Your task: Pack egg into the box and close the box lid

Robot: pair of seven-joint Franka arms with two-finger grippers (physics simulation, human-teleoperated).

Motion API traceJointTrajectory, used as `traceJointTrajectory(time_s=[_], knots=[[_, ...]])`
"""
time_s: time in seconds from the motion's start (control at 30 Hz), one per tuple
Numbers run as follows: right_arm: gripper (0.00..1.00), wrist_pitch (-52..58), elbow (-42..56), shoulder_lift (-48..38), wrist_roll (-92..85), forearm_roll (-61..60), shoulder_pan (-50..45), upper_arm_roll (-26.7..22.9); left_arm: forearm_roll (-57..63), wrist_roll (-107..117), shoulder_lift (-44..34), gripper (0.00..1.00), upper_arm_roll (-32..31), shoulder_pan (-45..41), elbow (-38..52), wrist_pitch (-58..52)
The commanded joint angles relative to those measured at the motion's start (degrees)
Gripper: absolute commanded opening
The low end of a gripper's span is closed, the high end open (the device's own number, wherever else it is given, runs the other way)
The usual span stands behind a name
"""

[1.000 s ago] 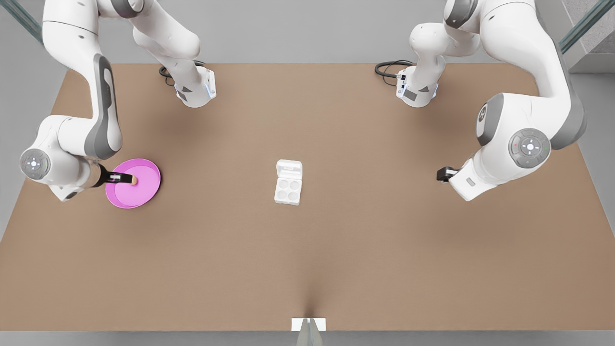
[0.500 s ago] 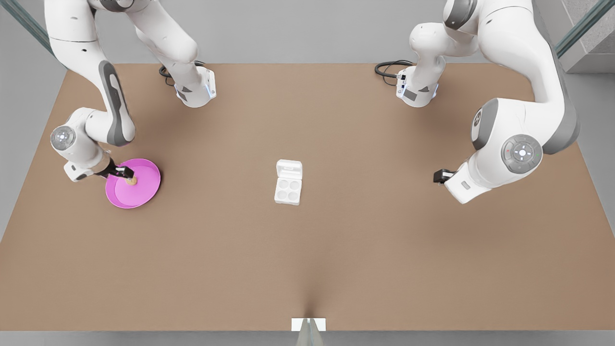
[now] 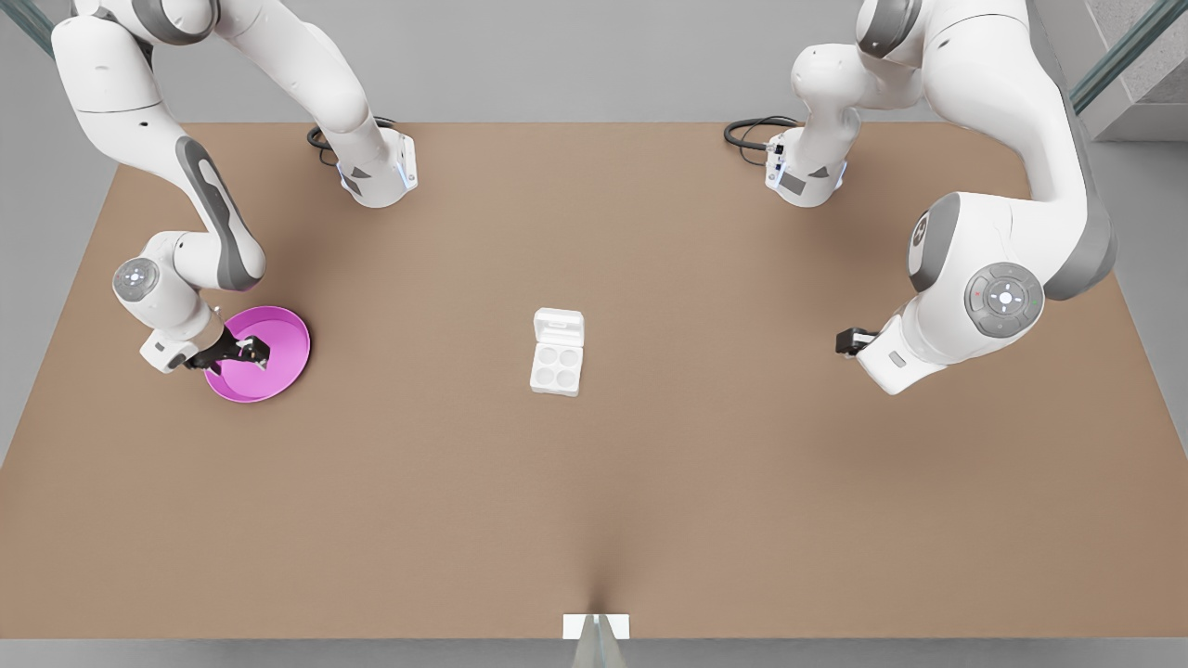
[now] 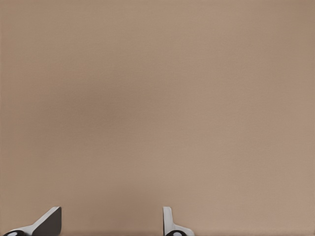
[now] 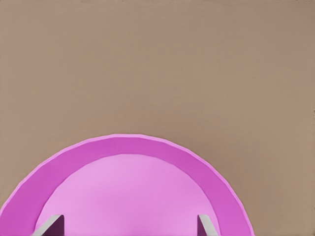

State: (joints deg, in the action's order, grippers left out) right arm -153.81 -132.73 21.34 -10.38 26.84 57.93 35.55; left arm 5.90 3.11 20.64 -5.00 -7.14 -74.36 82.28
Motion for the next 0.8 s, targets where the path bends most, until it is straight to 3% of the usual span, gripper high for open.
traceJointTrajectory(time_s=[0.0, 0.3, 0.37, 0.77], knots=[[1.00, -0.8, 0.0, 0.1, -2.4, 0.5, 0.1, 0.0, 0.0, 0.2, -0.1, 1.00, 0.0, 0.0, 0.0, -0.2], [1.00, -1.5, -7.4, -3.6, -2.3, 0.3, 4.5, 1.0, 0.1, 0.1, 0.0, 1.00, 0.0, 0.0, 0.0, -0.1], [1.00, -1.8, -8.8, -4.2, -2.3, 0.3, 8.4, 4.6, 0.1, 0.1, 0.0, 1.00, 0.0, 0.0, 0.0, 0.0], [1.00, -1.9, -8.8, -2.1, -2.3, 3.9, 8.3, 3.9, 0.1, 0.2, 0.4, 1.00, 0.0, 0.0, -0.3, 0.2]])
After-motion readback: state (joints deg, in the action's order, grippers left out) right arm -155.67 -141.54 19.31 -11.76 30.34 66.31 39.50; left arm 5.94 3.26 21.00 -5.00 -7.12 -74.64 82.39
